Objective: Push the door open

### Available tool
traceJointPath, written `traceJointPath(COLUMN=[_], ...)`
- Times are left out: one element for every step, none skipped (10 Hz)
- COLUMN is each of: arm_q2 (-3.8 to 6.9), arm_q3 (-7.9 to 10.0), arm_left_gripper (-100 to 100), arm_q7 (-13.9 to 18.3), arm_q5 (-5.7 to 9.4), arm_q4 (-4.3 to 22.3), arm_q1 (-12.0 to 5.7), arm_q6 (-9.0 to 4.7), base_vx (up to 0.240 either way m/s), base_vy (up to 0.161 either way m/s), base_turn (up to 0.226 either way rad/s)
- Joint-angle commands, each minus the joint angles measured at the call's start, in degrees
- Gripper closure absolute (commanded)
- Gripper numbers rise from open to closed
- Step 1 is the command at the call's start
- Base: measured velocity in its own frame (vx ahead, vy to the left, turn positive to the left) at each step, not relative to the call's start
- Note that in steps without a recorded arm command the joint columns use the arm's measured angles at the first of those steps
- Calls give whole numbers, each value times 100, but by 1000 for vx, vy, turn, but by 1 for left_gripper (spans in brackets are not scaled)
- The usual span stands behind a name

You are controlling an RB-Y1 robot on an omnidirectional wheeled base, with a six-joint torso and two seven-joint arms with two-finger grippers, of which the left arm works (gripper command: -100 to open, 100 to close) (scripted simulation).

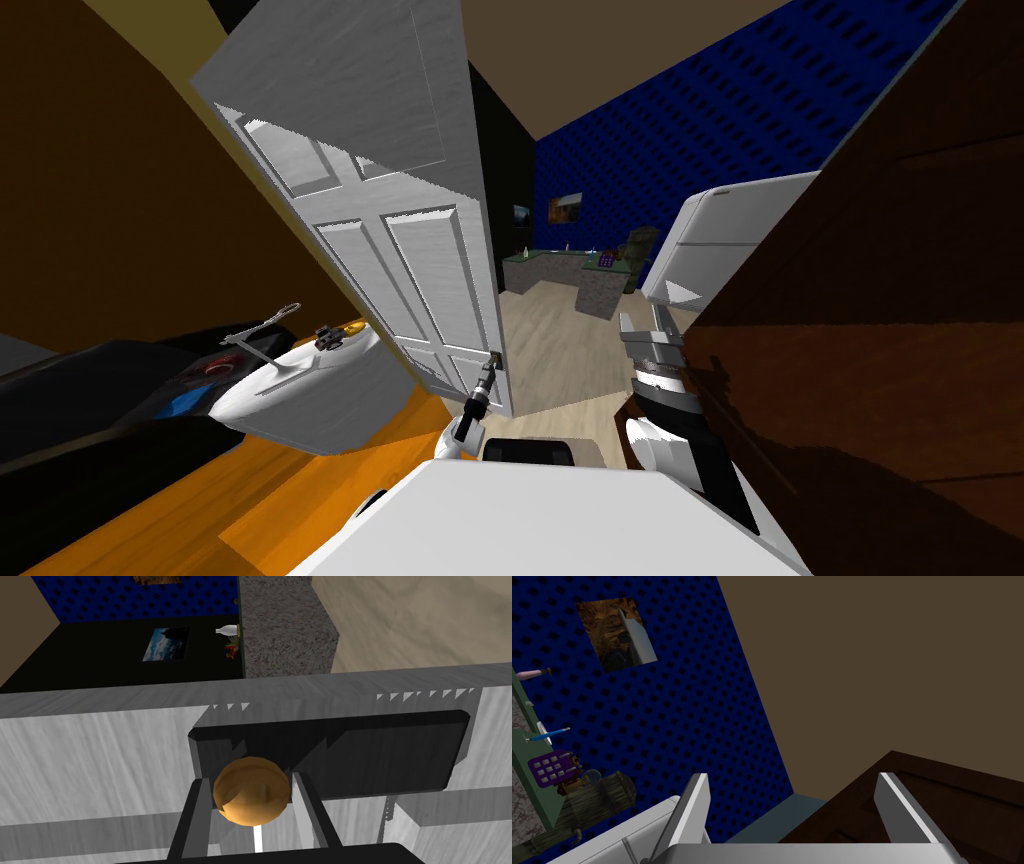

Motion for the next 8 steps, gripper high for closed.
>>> traceJointPath(arm_q2=[3,28,41,56,70,85,100,113], arm_q3=[6,66,100,145,193,249,309,374], arm_left_gripper=[100,100,100,100,100,100,100,100], arm_q7=[4,-25,-38,-55,-74,-95,-119,-144], arm_q5=[4,33,51,73,97,126,156,189], arm_q4=[-9,12,17,24,31,39,48,58], arm_q1=[-6,-4,-8,-13,-19,-25,-32,-40], arm_q6=[-12,5,7,10,13,16,20,24], base_vx=[0,91,190,194,177,182,179,187], base_vy=[0,-49,-80,-68,-61,-75,-107,-98], base_turn=[0,23,53,38,20,26,56,53])
